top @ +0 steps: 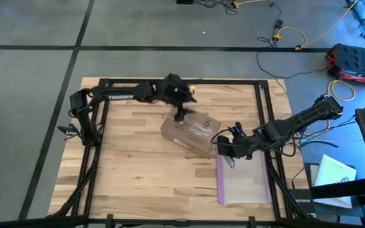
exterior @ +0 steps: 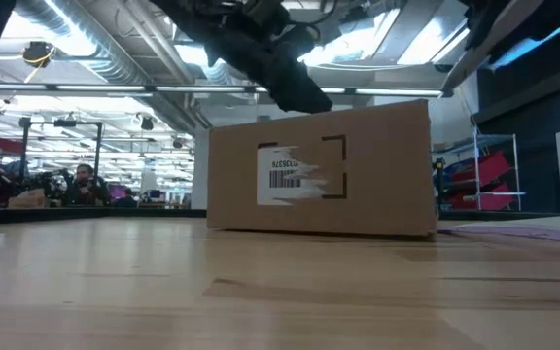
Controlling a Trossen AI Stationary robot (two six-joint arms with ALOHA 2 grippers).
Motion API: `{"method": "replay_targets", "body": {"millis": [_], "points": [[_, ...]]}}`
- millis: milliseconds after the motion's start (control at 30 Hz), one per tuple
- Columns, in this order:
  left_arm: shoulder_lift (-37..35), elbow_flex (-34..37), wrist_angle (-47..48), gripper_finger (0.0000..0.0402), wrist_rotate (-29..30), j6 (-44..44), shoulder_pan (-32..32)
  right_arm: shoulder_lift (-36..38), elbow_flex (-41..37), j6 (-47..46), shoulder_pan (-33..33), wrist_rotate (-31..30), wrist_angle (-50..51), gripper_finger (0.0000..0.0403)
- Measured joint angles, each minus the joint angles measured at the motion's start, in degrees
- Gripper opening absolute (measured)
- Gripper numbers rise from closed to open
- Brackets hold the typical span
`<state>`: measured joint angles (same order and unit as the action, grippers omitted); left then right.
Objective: Unpack boxes
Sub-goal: Open the cardboard box using the cutter
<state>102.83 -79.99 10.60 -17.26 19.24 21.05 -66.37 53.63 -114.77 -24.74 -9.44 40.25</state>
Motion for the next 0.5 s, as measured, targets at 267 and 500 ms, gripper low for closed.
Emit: {"method": "replay_targets", "body": {"millis": [267, 500], "points": [[6.2, -11.8, 11.5, 0.0237, -2.7, 4.0, 6.7, -0.1, 0.0, 1.2, -0.9, -1.1, -1.4, 0.0062], [11.8, -12.3, 15.6, 0.0237, -0.1, 5.6, 7.3, -0.4, 0.0, 3.2, -0.9, 1.2, -5.5, 0.0062]]}}
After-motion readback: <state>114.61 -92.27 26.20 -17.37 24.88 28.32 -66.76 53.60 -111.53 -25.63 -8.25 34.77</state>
